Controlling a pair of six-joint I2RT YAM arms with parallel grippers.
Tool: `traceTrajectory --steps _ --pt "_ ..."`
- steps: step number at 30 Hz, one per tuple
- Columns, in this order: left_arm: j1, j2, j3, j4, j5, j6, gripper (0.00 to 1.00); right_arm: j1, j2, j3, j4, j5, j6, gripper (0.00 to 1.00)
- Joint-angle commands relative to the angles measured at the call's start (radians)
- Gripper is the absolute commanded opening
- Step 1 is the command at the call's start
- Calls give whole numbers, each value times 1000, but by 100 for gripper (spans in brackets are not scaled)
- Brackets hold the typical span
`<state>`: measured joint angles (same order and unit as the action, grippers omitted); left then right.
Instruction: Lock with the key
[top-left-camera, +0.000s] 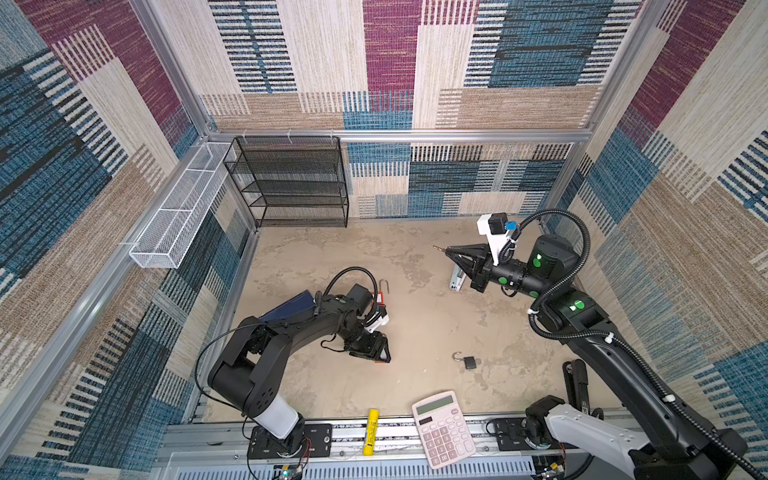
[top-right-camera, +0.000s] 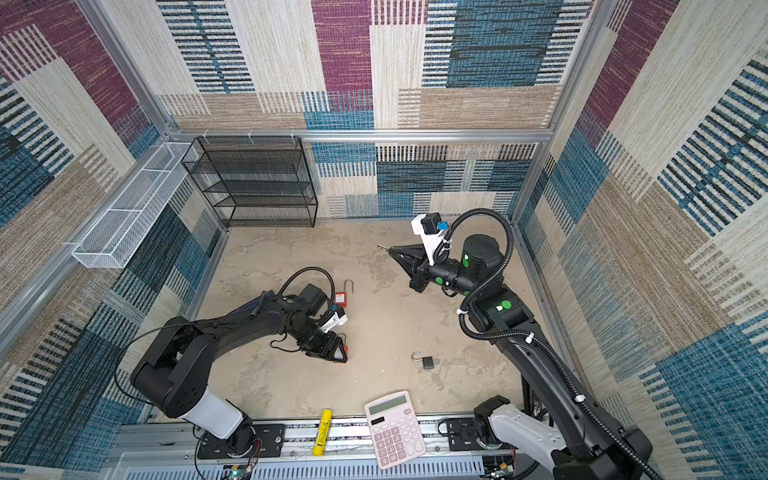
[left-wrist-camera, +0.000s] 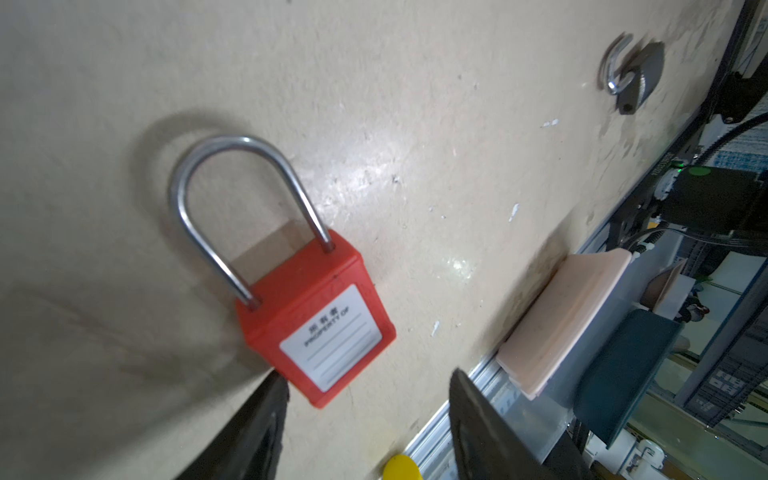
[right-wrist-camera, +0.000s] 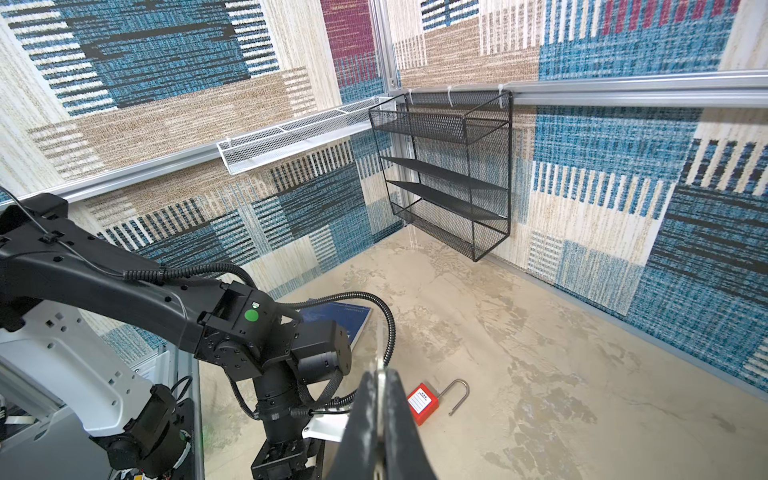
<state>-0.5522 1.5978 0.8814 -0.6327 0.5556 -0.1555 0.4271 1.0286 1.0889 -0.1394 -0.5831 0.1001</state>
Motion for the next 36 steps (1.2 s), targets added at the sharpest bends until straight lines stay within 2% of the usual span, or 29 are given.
traceTrajectory --steps 1,5,8,13,15,19,24,27,30,36 --pt "-3 -23 -8 3 -5 -24 63 2 -5 -4 22 0 -4 0" --pt "-2 -77 32 -75 -75 -8 63 2 -2 -19 7 14 -22 0" --pt "14 -124 82 -126 -132 3 63 2 24 -38 -36 76 -59 0" --pt "96 -205 127 -133 -193 -46 64 26 101 -57 -113 163 -95 0" --pt "139 -225 149 -138 -194 -65 64 87 136 -53 -152 279 -134 0" --pt "205 -263 174 -133 -180 -69 65 278 228 -42 -210 598 -220 0" --pt "292 -303 160 -132 -146 -91 65 428 317 -47 -240 861 -246 0" --pt "332 -334 132 -109 -111 -104 65 520 352 -72 -211 1101 -252 0" --pt "359 -355 121 -108 -110 -112 66 595 393 -110 -188 1212 -278 0" --pt "397 -367 122 -134 -94 -92 66 715 447 -174 -136 1308 -316 0"
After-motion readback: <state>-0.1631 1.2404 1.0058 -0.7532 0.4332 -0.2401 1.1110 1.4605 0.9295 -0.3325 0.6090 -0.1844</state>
